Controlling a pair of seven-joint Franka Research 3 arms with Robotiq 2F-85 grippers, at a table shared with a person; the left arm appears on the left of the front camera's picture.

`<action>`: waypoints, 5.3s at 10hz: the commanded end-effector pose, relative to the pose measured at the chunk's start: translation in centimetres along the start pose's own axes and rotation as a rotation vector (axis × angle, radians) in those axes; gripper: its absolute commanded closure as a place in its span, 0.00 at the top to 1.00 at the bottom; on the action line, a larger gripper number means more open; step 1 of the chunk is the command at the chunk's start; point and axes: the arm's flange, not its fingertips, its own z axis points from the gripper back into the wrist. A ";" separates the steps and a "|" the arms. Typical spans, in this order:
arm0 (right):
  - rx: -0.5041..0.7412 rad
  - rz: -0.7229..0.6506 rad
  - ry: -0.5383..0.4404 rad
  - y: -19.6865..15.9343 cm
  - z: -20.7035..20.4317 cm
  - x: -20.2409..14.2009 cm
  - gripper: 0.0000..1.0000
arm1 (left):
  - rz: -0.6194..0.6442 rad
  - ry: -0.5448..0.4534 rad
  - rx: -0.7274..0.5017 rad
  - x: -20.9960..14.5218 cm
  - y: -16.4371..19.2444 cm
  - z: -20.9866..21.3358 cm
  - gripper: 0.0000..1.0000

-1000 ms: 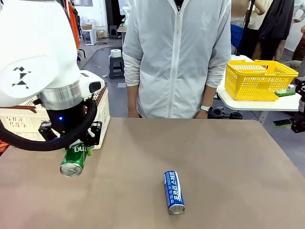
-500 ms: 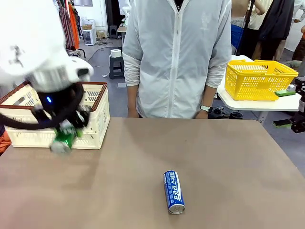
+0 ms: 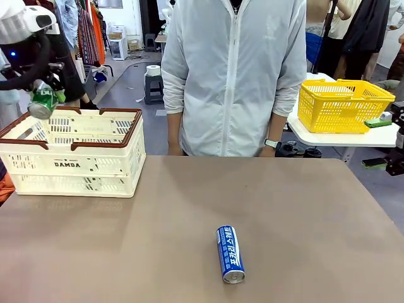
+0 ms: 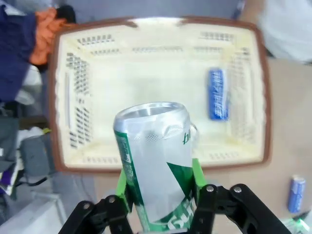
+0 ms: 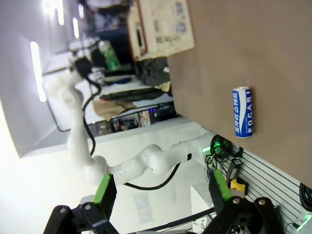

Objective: Place the drinks into the Shopping basket.
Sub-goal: Pick up one drink and place it into the Shopping basket.

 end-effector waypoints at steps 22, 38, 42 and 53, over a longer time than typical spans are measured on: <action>-0.009 -0.007 0.009 0.3 0.2 -0.1 1.00 | -0.156 0.273 -0.027 3.3 5.9 -26.7 1.00; -0.009 -0.007 0.009 0.3 0.2 -0.1 1.00 | -0.065 0.154 -0.992 -12.6 17.3 -11.1 1.00; -0.009 -0.007 0.009 0.3 0.2 -0.1 1.00 | -0.168 0.106 -1.021 -13.4 16.4 -7.0 1.00; -0.009 -0.007 0.009 0.3 0.2 -0.1 1.00 | -0.168 0.106 -1.021 -13.4 16.4 -7.0 1.00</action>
